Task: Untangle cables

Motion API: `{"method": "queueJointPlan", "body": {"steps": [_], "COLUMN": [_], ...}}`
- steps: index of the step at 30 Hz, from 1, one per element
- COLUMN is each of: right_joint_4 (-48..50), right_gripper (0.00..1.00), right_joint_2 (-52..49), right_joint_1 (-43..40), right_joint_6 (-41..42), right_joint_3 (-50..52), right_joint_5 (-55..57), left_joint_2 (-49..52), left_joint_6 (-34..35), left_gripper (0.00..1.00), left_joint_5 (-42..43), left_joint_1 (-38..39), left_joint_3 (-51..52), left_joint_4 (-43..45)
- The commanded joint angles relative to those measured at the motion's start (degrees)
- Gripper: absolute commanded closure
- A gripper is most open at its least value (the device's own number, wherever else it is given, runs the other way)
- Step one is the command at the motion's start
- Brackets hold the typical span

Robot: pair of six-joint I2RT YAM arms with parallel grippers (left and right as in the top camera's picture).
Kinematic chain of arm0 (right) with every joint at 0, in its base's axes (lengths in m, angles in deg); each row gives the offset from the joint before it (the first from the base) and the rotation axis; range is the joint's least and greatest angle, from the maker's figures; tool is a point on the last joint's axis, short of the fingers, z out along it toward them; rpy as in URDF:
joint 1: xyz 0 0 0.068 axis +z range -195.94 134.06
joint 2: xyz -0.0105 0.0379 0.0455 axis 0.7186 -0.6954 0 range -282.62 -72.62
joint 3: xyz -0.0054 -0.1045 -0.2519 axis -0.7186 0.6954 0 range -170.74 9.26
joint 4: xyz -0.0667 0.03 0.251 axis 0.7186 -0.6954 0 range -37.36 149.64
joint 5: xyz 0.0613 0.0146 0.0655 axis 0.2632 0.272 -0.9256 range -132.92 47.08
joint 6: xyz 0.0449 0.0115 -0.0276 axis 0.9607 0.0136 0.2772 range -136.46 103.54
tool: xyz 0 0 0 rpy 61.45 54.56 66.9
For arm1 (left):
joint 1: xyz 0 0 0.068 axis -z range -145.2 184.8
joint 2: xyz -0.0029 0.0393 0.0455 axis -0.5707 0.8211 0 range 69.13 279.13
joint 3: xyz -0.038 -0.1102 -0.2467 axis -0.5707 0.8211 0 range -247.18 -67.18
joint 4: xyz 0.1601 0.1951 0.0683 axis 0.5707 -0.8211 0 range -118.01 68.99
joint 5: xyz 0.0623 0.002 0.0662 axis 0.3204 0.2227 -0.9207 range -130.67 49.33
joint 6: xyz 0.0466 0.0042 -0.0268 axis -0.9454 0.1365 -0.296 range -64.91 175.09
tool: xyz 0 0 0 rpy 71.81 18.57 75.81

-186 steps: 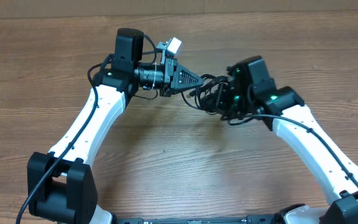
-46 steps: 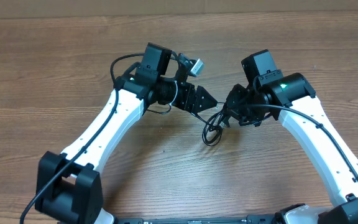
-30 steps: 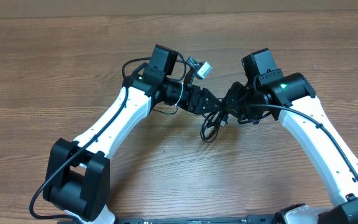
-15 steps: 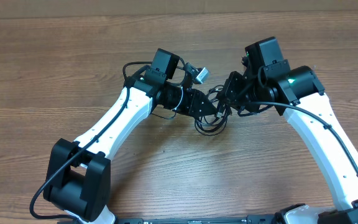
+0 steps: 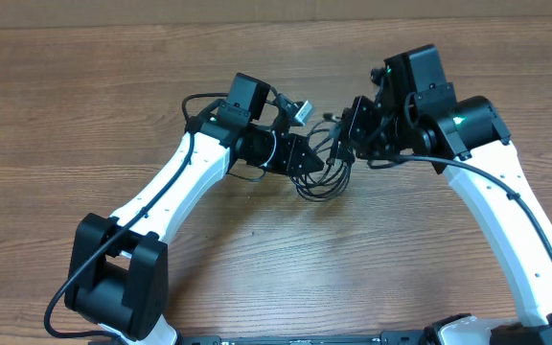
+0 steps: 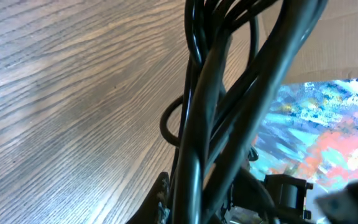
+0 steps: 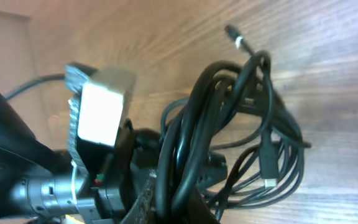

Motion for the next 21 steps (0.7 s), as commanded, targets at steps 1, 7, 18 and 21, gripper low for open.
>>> {"method": "queueJointPlan", "body": {"steps": [1, 7, 18, 21], "right_joint_4": [6.43, 14.71, 13.68, 12.94], "right_gripper": [0.96, 0.96, 0.96, 0.96], "right_joint_2": [1.11, 1.11, 1.64, 1.99], "right_joint_1": [-0.85, -0.92, -9.14, -13.53], "right_joint_6": [-1.33, 2.05, 24.37, 24.22], "right_joint_3": [-3.37, -3.37, -3.39, -3.41], "right_joint_5": [2.58, 5.2, 11.52, 6.12], "left_joint_2": [0.35, 0.35, 0.35, 0.35], "left_joint_6": [-1.11, -1.55, -6.16, -7.17], "left_gripper": [0.96, 0.96, 0.96, 0.96], "left_joint_5": [1.55, 2.05, -3.28, -6.36], "left_joint_1": [-0.13, -0.13, -0.31, -0.31], "left_joint_3": [-0.22, -0.22, -0.22, -0.22], "left_joint_4": [-0.76, -1.75, -5.88, -7.37]}}
